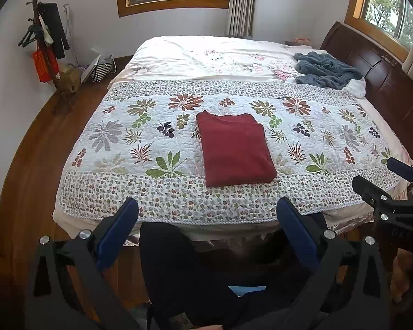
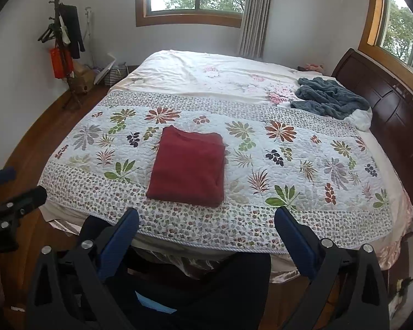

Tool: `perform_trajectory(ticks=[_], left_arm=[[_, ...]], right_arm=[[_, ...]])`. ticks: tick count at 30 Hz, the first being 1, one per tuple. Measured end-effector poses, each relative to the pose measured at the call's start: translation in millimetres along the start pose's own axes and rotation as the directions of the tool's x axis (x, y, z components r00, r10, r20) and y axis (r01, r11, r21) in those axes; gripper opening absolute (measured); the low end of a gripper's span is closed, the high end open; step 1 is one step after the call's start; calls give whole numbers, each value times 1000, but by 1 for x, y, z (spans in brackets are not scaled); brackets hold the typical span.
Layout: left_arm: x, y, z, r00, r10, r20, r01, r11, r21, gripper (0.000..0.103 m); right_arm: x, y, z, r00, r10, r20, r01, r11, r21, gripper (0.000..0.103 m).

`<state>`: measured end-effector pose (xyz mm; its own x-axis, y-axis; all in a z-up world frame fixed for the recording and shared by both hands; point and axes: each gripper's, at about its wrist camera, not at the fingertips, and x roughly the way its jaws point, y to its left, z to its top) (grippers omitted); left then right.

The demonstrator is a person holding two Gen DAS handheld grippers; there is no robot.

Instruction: Fold small clothes

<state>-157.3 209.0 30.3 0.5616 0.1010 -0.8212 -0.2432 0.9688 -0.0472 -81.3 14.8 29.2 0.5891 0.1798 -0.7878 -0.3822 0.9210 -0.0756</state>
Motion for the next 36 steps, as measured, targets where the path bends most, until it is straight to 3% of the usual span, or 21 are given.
perform_trajectory(ticks=[36], left_arm=[[18,5,5,999,43,-11,-43,999,-6,100]], right_arm=[[15,1,0,1000,24,8,-24,1000,10,99]])
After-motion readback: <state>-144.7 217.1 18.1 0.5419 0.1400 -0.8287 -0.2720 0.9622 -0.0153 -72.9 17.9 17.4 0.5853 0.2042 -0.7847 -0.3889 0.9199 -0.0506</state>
